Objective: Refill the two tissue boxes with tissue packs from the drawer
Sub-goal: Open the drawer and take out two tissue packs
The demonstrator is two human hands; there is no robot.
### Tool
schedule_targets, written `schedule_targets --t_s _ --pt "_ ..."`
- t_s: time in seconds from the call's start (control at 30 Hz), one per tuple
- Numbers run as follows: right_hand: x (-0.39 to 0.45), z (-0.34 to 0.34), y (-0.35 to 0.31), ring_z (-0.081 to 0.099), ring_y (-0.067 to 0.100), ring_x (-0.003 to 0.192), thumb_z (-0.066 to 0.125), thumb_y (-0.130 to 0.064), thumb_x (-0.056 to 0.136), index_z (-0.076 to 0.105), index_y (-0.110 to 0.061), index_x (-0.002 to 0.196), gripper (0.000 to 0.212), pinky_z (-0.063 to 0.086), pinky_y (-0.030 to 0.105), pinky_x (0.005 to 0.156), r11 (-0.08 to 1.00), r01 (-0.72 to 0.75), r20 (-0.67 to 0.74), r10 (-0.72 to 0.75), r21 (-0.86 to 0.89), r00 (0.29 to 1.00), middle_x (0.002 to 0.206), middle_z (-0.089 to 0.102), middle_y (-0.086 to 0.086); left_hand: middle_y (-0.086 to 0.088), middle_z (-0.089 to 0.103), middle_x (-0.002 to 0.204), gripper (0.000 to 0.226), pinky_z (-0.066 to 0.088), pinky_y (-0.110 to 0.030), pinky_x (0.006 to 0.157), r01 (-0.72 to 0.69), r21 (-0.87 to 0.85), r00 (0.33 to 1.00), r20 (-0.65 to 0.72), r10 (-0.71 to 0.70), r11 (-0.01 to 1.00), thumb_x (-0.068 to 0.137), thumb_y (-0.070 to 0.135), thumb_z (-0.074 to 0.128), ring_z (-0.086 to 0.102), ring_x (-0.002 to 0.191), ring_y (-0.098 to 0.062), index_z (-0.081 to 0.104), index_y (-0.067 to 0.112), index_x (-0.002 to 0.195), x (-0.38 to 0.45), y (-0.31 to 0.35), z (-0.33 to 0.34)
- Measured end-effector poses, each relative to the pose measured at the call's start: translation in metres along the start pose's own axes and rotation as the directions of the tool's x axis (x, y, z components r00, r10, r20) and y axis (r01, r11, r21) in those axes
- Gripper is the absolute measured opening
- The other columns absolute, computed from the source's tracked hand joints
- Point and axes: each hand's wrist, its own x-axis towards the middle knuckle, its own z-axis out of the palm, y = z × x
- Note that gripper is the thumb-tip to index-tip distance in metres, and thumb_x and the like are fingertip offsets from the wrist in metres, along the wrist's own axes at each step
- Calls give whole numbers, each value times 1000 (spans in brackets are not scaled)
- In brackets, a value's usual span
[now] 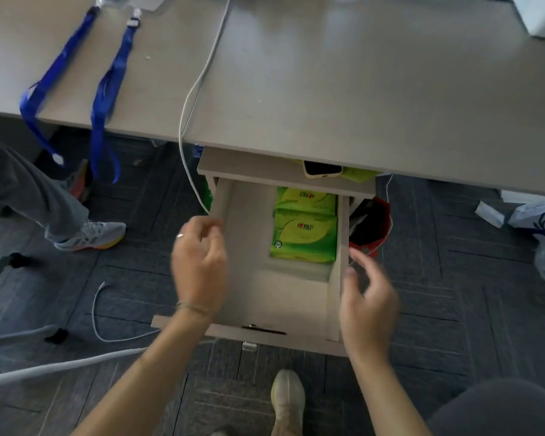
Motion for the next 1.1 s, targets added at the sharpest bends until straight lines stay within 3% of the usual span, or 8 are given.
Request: schedule_targets --t_s 0.1,0.2,0.33,0.5,0.73,0.93,1.0,1.1 --pt "48 30 -9 59 4 113 58 -6 97 64 -10 131 35 40 6 93 980 164 164 -144 -114 976 128 65 -2 4 64 100 19 50 -30 82 -48 38 989 144 42 998 93 6 56 61 94 -16 66 19 103 12 13 50" --pt "89 60 -5 67 20 99 56 -5 95 58 -11 139 44 54 31 89 936 252 363 -152 -246 919 135 62 10 -2 62 113 29 46 -30 86 -26 127 965 264 -8 992 89 8 58 59 104 -22 65 20 115 23 9 94" --pt "124 88 -2 37 33 143 55 -13 95 33 -17 156 65 34 41 113 779 446 617 -98 -440 781 160 33 11 -12 53 126 52 47 -39 90 56 256 926 348 -146 965 85 9 59 55 111 -36 50 25 133 44 2 131" --pt "141 100 9 5 30 154 53 -27 96 12 -26 161 76 -4 42 123 720 491 655 -68 -490 753 169 8 6 -13 57 130 67 42 -30 84 201 182 879 400 -259 963 85 11 64 55 116 -36 37 24 145 48 -10 147" --pt "114 85 2 3 29 156 46 -32 99 15 -31 161 69 -1 46 123 665 514 718 48 -542 695 171 2 4 -16 59 131 53 50 -40 94 437 164 808 361 -466 884 91 19 58 57 117 -36 42 18 142 15 -33 141" --pt "81 65 14 -1 35 155 70 -59 82 17 -29 159 99 13 55 123 676 598 814 6 -432 580 170 -4 11 -14 56 137 50 46 -42 105 528 109 796 281 -536 842 94 20 56 58 120 -33 43 18 143 17 -42 130" --pt "66 58 23 2 39 155 74 -66 72 29 -24 155 103 18 57 122 598 670 816 -48 -439 577 168 0 18 -13 56 134 50 44 -39 103 411 142 870 232 -434 900 94 15 54 55 121 -33 43 19 143 26 -35 128" --pt "49 55 32 6 42 154 77 -58 69 31 -21 154 104 21 57 121 554 699 788 -118 -452 604 167 1 22 -7 53 137 49 46 -47 101 13 269 933 342 -108 963 94 17 53 50 123 -32 43 27 141 41 -20 131"
